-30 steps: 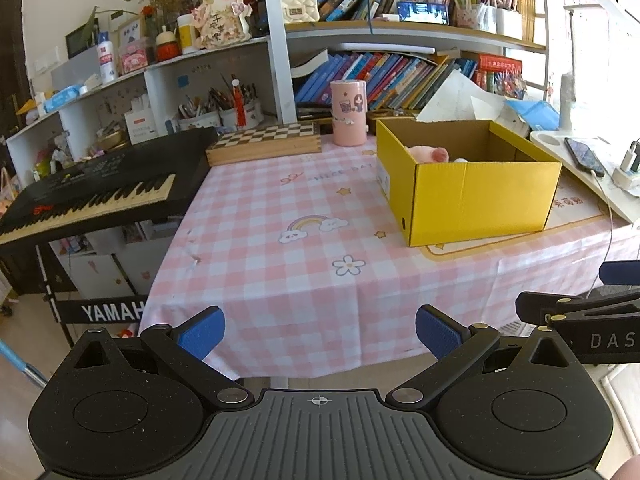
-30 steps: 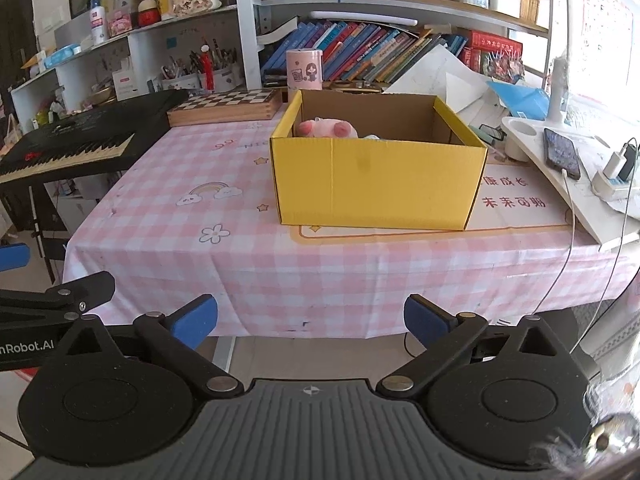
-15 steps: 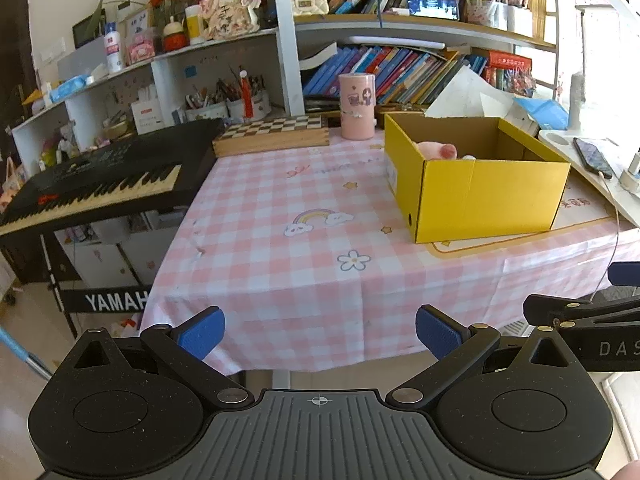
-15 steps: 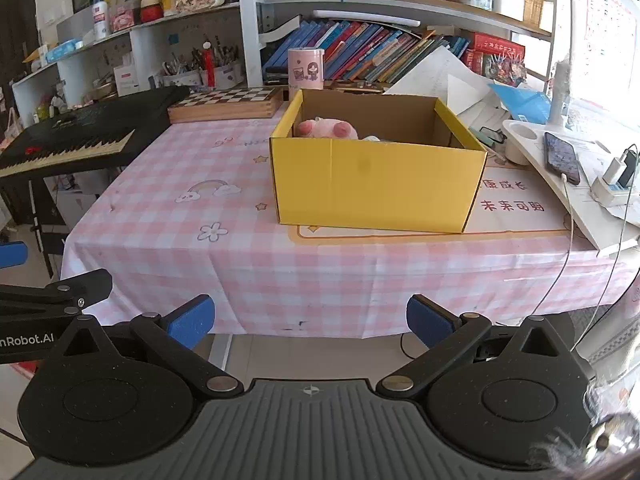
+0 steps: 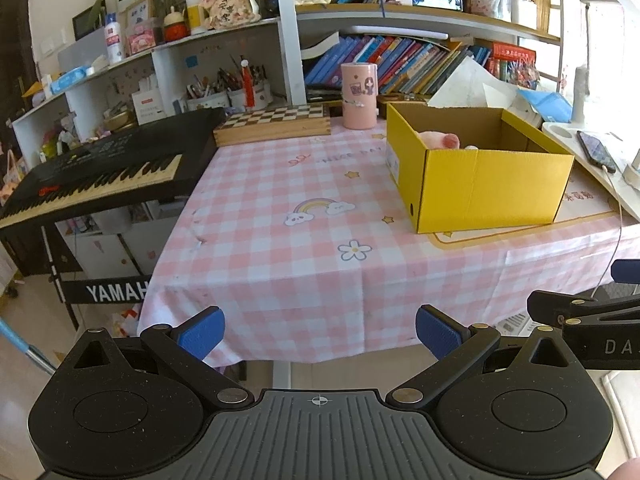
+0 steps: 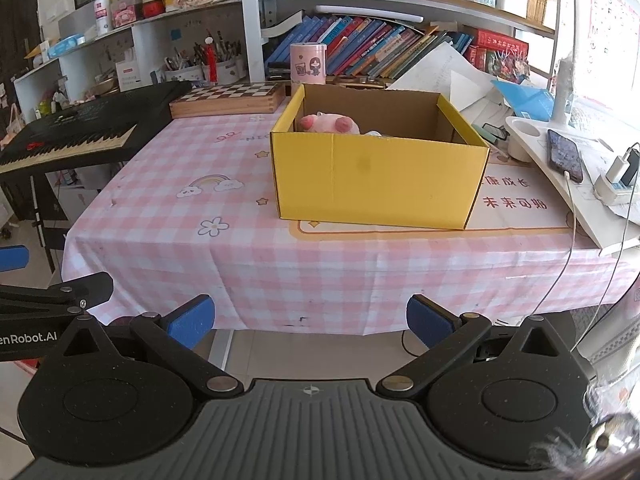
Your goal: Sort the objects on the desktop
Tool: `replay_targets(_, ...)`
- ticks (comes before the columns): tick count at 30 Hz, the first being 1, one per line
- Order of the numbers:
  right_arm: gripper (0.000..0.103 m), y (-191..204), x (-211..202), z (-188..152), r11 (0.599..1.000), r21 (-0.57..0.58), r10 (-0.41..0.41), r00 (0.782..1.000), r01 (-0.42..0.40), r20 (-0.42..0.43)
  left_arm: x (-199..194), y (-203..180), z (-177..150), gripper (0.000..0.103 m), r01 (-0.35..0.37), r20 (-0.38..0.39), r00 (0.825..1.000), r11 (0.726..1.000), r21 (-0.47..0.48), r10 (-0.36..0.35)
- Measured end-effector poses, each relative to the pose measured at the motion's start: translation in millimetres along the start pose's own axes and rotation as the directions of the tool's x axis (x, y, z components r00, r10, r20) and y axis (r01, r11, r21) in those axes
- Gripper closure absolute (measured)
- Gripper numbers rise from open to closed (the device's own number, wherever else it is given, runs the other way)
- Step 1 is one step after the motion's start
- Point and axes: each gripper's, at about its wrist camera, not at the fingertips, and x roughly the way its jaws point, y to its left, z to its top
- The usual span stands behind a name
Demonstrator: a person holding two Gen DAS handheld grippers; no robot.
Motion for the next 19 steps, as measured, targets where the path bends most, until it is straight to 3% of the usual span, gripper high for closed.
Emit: replay_targets(19,0.0,-2.0,7.0,0.6,1.0,0.005,-0.006,1.0,0.006,-0.024,6.8,0.7,0.6,0.0,0.031,-0.008,0.999,0.999,-0.033,-0.031)
